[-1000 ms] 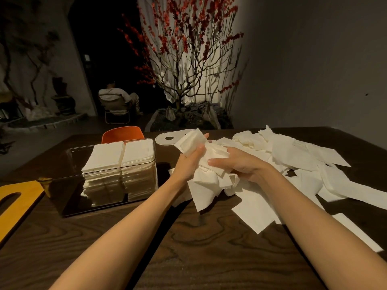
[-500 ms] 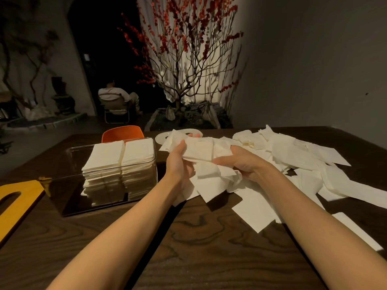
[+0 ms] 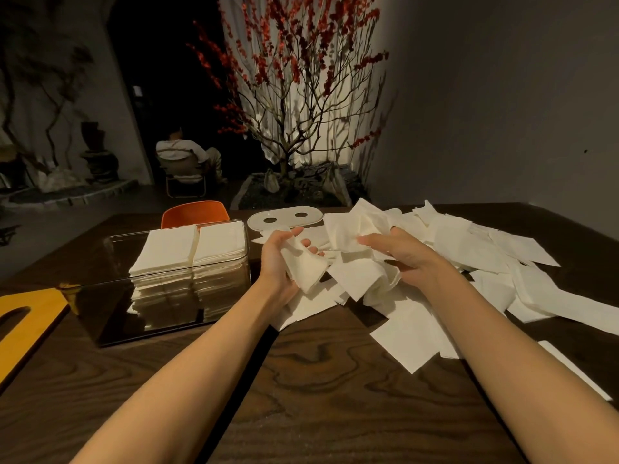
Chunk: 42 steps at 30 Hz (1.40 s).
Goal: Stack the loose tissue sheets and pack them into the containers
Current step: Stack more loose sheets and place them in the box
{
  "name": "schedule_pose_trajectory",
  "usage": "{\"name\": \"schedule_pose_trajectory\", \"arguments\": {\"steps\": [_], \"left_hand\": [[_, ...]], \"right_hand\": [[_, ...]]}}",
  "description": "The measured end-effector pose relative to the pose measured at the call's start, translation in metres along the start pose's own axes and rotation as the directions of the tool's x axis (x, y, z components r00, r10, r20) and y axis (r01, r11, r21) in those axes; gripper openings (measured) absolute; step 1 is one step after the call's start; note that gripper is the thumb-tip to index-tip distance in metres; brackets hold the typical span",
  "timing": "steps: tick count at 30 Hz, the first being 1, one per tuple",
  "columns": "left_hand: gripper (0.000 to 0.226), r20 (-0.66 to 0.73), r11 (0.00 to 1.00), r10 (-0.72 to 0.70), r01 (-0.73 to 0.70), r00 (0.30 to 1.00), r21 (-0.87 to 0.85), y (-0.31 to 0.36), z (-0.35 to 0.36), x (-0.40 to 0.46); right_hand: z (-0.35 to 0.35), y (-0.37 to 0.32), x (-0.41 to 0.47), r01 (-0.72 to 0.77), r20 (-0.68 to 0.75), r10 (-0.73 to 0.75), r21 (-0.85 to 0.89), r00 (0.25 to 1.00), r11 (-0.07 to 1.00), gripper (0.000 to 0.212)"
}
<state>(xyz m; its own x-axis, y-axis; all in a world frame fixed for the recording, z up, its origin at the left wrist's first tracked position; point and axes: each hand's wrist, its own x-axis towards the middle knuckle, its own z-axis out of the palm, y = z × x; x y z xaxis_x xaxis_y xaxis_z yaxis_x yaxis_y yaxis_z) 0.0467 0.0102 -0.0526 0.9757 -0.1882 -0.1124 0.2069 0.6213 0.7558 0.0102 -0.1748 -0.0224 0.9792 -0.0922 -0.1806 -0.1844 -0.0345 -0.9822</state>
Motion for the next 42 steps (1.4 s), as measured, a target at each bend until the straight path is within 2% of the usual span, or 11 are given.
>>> {"name": "schedule_pose_trajectory", "arguments": {"steps": [4,7,13,16,18,21,25,28,32,37,42], "left_hand": [[0.022,0.091,0.977,-0.104,0.085,0.990,0.194,-0.008,0.010,-0.012],[0.033,0.220,0.952,-0.305,0.289,0.926,0.106,-0.012,0.015,-0.019],[0.040,0.395,0.905,-0.413,0.419,0.821,0.074,-0.014,0.012,-0.016],[0.047,0.389,0.899,-0.430,0.424,0.815,0.105,-0.015,0.009,-0.014],[0.059,0.374,0.905,-0.420,0.415,0.827,0.097,-0.016,0.010,-0.011],[0.073,0.349,0.911,-0.406,0.403,0.844,0.084,-0.016,0.013,-0.012],[0.051,0.352,0.921,-0.385,0.379,0.853,0.089,-0.013,0.014,-0.019],[0.041,0.325,0.926,-0.371,0.373,0.870,0.059,-0.012,0.012,-0.019],[0.042,0.327,0.920,-0.372,0.393,0.869,0.003,-0.010,0.012,-0.017],[0.050,0.366,0.903,-0.395,0.430,0.843,-0.016,-0.011,0.006,-0.013],[0.057,0.364,0.883,-0.443,0.468,0.819,0.021,-0.010,0.005,-0.011]], "right_hand": [[0.007,-0.002,-0.005,0.026,0.074,-0.033,0.085,0.997,0.996,0.031],[0.014,-0.003,-0.007,0.071,0.123,-0.071,0.005,0.990,0.997,0.028],[0.010,-0.003,-0.009,0.103,0.166,-0.078,-0.143,0.983,0.984,0.020],[0.009,-0.004,-0.009,0.101,0.184,-0.056,-0.245,0.981,0.964,0.027],[0.012,-0.004,-0.007,0.133,0.180,-0.066,-0.390,0.981,0.911,0.039],[0.017,-0.005,-0.007,0.196,0.187,-0.109,-0.553,0.976,0.810,0.031],[0.017,-0.001,0.001,0.276,0.203,-0.190,-0.619,0.961,0.735,0.057],[0.018,0.001,0.002,0.290,0.169,-0.237,-0.618,0.957,0.730,0.061],[0.016,0.001,0.005,0.282,0.143,-0.244,-0.560,0.959,0.779,0.056],[0.011,0.003,0.010,0.300,0.060,-0.309,-0.469,0.949,0.831,0.033],[0.008,0.004,0.013,0.373,0.068,-0.380,-0.406,0.923,0.834,0.018]]}}
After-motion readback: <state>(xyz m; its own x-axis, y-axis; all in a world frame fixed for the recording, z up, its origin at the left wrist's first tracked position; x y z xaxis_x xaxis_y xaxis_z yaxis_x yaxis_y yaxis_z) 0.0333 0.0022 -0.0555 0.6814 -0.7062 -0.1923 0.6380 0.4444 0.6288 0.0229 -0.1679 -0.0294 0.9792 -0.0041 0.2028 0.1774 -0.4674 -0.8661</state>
